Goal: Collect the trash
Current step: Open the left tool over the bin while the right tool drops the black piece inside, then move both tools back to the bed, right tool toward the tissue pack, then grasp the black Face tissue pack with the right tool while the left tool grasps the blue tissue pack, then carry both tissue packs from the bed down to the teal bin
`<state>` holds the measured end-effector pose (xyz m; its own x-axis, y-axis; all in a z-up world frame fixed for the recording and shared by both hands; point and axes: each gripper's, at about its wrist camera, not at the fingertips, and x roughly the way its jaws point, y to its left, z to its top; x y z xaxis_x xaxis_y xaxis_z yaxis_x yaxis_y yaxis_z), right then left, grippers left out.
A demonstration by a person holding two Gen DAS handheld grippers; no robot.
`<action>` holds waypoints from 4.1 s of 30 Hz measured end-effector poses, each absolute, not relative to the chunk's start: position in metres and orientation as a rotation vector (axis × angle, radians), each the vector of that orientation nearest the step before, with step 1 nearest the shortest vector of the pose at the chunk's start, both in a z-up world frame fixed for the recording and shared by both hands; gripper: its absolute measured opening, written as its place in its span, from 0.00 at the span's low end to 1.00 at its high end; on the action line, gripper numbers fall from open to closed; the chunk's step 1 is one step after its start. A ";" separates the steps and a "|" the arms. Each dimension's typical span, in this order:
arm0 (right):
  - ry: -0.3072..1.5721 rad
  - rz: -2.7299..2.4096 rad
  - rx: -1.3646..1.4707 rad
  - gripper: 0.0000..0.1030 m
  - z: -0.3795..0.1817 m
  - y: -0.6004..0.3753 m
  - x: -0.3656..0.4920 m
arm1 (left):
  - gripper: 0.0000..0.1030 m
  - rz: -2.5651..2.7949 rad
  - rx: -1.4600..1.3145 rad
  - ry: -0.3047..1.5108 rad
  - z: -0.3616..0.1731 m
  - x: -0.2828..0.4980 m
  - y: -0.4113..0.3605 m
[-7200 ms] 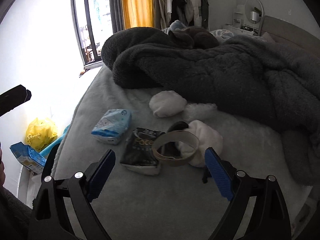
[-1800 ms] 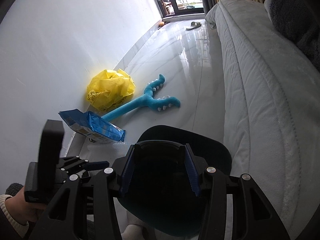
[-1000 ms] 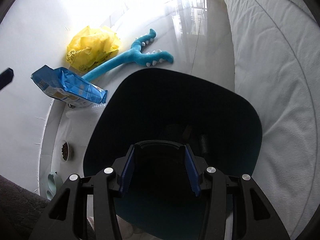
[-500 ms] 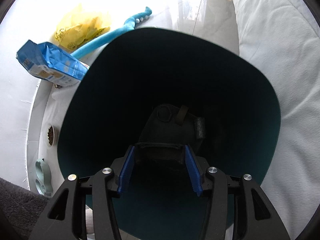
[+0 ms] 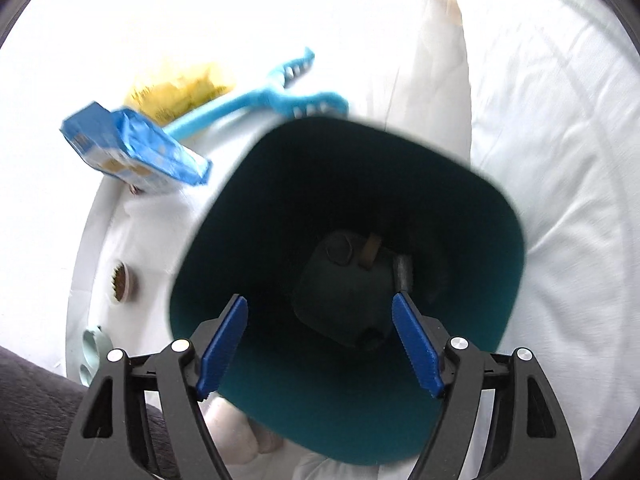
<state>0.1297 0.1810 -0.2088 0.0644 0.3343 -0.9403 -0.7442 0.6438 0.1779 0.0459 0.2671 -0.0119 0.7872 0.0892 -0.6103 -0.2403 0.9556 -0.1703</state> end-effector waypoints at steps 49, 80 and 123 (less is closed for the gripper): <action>0.825 0.563 -0.138 0.89 -0.063 -0.095 0.201 | 0.91 -0.081 -0.190 0.628 0.002 0.168 0.092; 0.912 0.494 0.017 0.59 -0.098 -0.170 0.216 | 0.91 -0.170 -0.171 0.748 -0.037 0.206 0.004; 0.693 0.523 0.243 0.55 -0.022 -0.272 0.203 | 0.56 -0.219 -0.037 0.904 -0.091 0.235 -0.069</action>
<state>0.2031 -0.2715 -0.0222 0.6479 0.5337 -0.5436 -0.3763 0.8446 0.3808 0.2352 -0.0686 -0.0914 0.5981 -0.2041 -0.7750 0.1730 0.9771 -0.1238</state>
